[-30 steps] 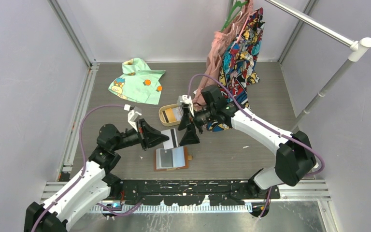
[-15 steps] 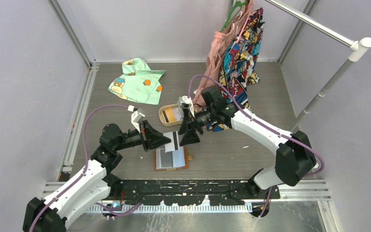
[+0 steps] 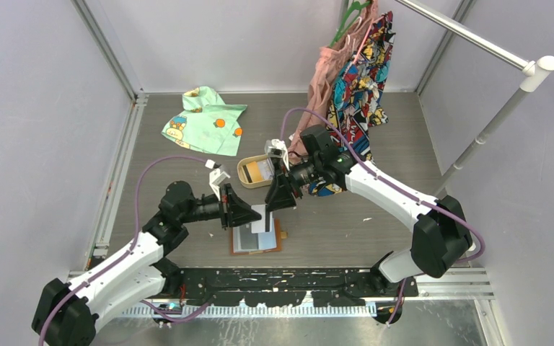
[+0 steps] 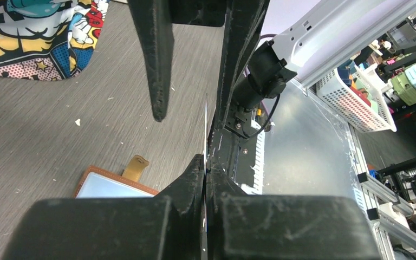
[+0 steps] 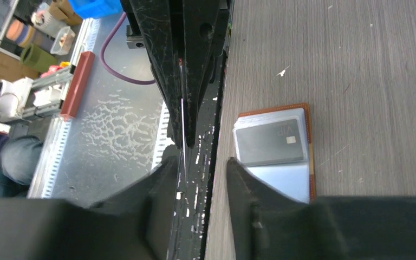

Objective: Put the credit cards into the card holder
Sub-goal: Insert the credit card into the card holder.

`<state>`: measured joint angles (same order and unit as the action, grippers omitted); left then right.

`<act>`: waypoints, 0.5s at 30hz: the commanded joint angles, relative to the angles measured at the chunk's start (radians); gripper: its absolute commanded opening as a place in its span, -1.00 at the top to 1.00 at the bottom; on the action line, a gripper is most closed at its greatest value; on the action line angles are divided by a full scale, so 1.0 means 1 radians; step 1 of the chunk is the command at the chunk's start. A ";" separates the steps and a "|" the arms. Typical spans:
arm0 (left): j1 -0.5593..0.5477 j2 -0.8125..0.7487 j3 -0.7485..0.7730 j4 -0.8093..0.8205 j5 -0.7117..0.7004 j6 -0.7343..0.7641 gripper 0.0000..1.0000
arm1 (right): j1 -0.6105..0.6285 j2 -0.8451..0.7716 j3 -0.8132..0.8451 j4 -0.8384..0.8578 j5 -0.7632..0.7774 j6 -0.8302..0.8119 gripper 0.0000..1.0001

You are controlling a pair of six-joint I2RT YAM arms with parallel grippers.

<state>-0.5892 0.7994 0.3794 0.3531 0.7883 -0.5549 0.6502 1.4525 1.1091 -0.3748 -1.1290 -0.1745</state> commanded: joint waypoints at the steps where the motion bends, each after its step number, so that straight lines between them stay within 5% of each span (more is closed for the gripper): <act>1: -0.007 0.012 0.059 0.012 0.005 0.042 1.00 | 0.008 -0.036 0.037 0.038 -0.042 0.014 0.41; 2: -0.007 0.012 0.062 0.010 0.003 0.043 1.00 | 0.009 -0.031 0.037 0.037 -0.047 0.012 0.80; 3: -0.007 0.009 0.063 0.001 -0.003 0.045 1.00 | 0.009 -0.029 0.038 0.028 -0.050 0.002 0.96; 6: -0.008 -0.021 0.065 -0.053 -0.077 0.038 0.84 | 0.008 -0.028 0.034 -0.034 -0.049 -0.057 0.98; 10: -0.006 -0.129 0.101 -0.386 -0.341 -0.012 0.11 | -0.020 -0.032 -0.021 0.023 0.038 0.082 0.98; 15: -0.008 -0.237 0.093 -0.790 -0.520 -0.257 -0.06 | -0.078 -0.058 -0.233 0.302 0.218 0.382 0.98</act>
<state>-0.5964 0.6220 0.4438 -0.0589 0.4709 -0.6239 0.6128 1.4300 1.0031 -0.2928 -1.0626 -0.0418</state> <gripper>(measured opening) 0.517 0.037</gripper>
